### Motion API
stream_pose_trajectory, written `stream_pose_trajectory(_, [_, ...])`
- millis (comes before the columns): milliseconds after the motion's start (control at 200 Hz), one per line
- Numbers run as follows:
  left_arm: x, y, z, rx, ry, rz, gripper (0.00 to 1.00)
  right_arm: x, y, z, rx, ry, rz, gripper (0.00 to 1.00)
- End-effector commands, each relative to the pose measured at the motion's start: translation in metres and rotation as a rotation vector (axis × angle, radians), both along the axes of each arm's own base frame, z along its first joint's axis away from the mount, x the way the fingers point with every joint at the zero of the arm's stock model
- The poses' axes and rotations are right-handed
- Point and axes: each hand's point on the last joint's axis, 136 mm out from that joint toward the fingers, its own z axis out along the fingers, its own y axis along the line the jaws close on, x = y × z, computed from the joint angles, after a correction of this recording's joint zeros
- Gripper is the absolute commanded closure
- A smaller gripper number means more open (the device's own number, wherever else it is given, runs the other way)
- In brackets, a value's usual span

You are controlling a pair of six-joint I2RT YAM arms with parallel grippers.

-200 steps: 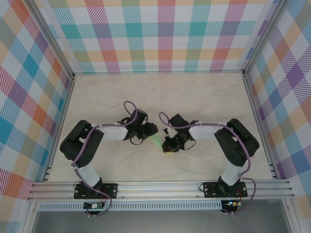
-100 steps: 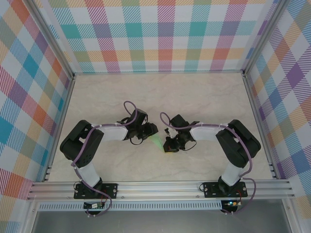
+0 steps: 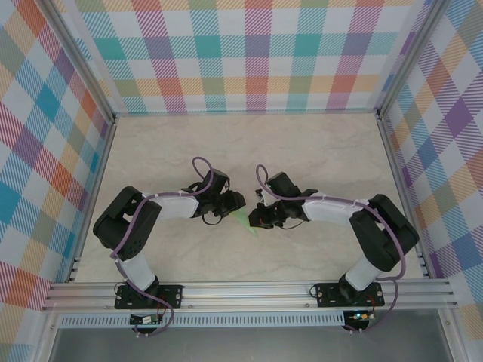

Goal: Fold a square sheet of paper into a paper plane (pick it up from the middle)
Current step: Fold the wing for the fifth time at the center of the table.

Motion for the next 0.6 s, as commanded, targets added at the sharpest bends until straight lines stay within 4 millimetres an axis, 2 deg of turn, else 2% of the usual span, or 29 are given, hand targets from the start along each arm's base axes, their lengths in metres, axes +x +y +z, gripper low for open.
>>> stream_pose_trajectory(0, [-0.009,0.012,-0.022,0.074,0.061,0.004,0.61,0.01,0.03,0.012,0.107,0.021,0.024,0.93])
stream_pose_trajectory(230, [-0.008,0.011,-0.02,0.071,0.058,0.002,0.61,0.022,0.039,-0.008,0.082,0.055,-0.005,0.94])
stream_pose_trajectory(595, [-0.008,0.01,-0.019,0.068,0.052,-0.007,0.61,0.013,0.002,-0.056,-0.119,0.102,-0.052,0.95])
